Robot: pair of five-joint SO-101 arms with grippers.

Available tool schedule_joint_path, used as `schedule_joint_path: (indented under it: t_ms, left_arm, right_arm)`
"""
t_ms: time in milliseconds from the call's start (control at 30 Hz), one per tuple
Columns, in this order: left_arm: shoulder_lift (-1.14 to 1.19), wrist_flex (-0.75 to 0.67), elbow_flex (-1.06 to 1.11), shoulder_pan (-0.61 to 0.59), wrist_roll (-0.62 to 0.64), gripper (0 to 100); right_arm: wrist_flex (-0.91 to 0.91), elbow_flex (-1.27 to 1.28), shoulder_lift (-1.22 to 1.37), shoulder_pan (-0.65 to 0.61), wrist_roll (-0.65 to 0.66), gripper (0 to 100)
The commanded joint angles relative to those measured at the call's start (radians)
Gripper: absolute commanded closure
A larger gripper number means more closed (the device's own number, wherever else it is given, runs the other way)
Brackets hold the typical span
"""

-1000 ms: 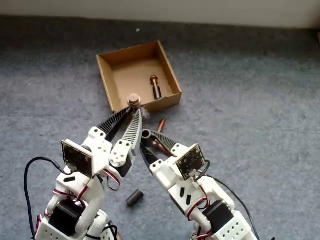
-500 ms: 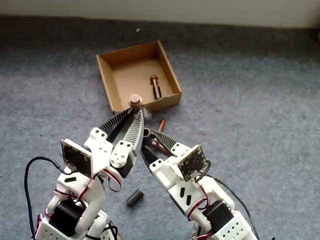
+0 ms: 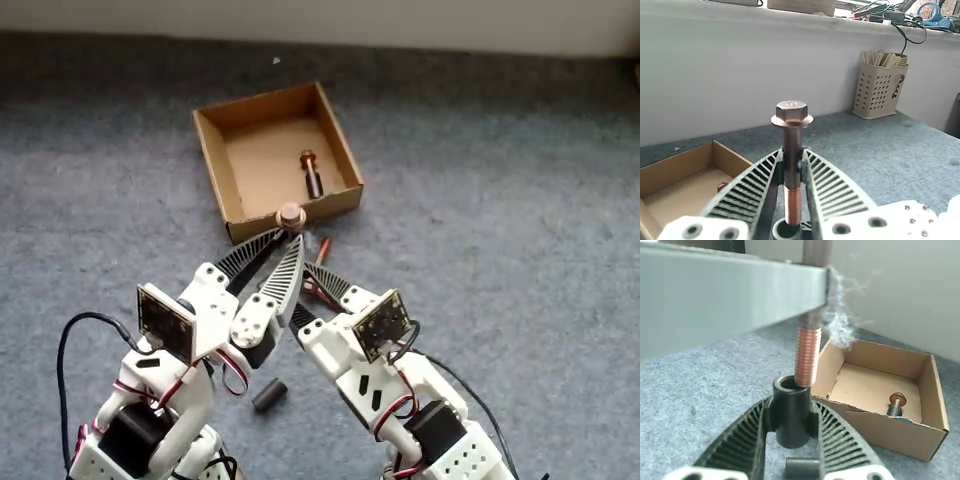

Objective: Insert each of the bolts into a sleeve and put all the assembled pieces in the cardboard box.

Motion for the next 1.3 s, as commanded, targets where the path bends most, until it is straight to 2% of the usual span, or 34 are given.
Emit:
schedule_joint_path:
  t_ms: [0, 233, 433, 633, 867, 1067, 1167, 1267]
  left_arm:
    - [0.005, 0.021, -0.008, 0.004, 0.005, 99]
    - [0.005, 0.066, -0.016, 0.004, 0.003, 99]
    - [0.005, 0.071, -0.022, 0.004, 0.002, 99]
    - [0.005, 0.135, -0.056, 0.004, 0.002, 99]
    - [0.005, 0.138, -0.030, 0.004, -0.003, 99]
    - [0.005, 0.135, 0.007, 0.004, -0.126, 99]
    - [0.005, 0.140, 0.013, -0.008, -0.127, 93]
    - [0.005, 0.140, 0.013, -0.071, -0.106, 88]
  right_arm:
    - [-0.027, 0.156, -0.024, 0.001, 0.002, 99.3]
    - [-0.027, 0.150, -0.024, 0.005, 0.002, 99.3]
    - [-0.056, 0.151, -0.024, 0.062, 0.000, 99.3]
    - [-0.058, 0.151, -0.024, 0.061, 0.000, 99.3]
    - [-0.059, 0.151, -0.024, 0.064, 0.000, 99.3]
    - [-0.058, 0.151, -0.024, 0.065, 0.000, 99.3]
    - [-0.058, 0.151, -0.024, 0.065, 0.000, 99.3]
    - [-0.056, 0.151, -0.024, 0.065, 0.000, 99.3]
